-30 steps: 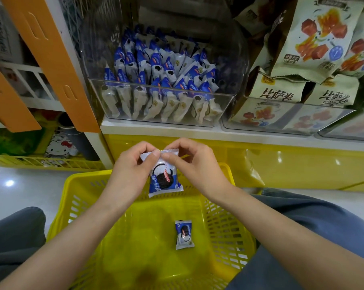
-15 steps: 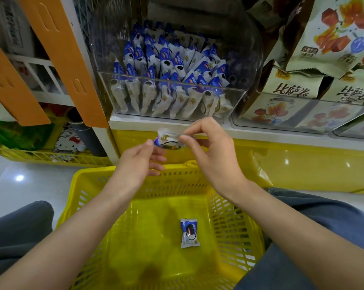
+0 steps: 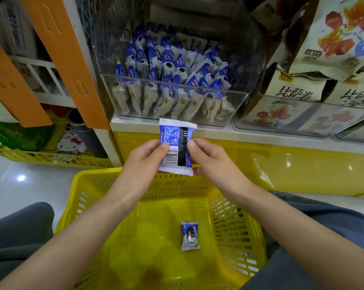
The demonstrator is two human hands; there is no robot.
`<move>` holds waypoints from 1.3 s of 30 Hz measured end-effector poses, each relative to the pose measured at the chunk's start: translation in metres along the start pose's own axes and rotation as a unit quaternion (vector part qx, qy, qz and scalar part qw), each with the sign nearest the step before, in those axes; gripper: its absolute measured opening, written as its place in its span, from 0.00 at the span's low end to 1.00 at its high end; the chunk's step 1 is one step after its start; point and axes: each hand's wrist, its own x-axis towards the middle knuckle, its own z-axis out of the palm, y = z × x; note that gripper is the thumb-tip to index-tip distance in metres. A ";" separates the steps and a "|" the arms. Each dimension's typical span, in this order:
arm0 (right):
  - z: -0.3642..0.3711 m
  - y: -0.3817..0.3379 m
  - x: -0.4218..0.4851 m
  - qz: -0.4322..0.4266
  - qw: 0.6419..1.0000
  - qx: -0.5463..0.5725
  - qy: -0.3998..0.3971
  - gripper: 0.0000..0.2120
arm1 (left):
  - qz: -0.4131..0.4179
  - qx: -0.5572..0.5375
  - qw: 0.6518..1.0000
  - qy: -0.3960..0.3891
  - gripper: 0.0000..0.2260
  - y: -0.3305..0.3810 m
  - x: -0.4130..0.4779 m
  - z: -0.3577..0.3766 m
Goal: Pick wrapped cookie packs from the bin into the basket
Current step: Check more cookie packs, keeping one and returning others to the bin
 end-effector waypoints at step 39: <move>0.011 0.021 -0.003 -0.091 0.984 -0.131 -0.077 0.13 | 0.200 0.454 0.868 0.027 0.11 -0.009 -0.005 -0.014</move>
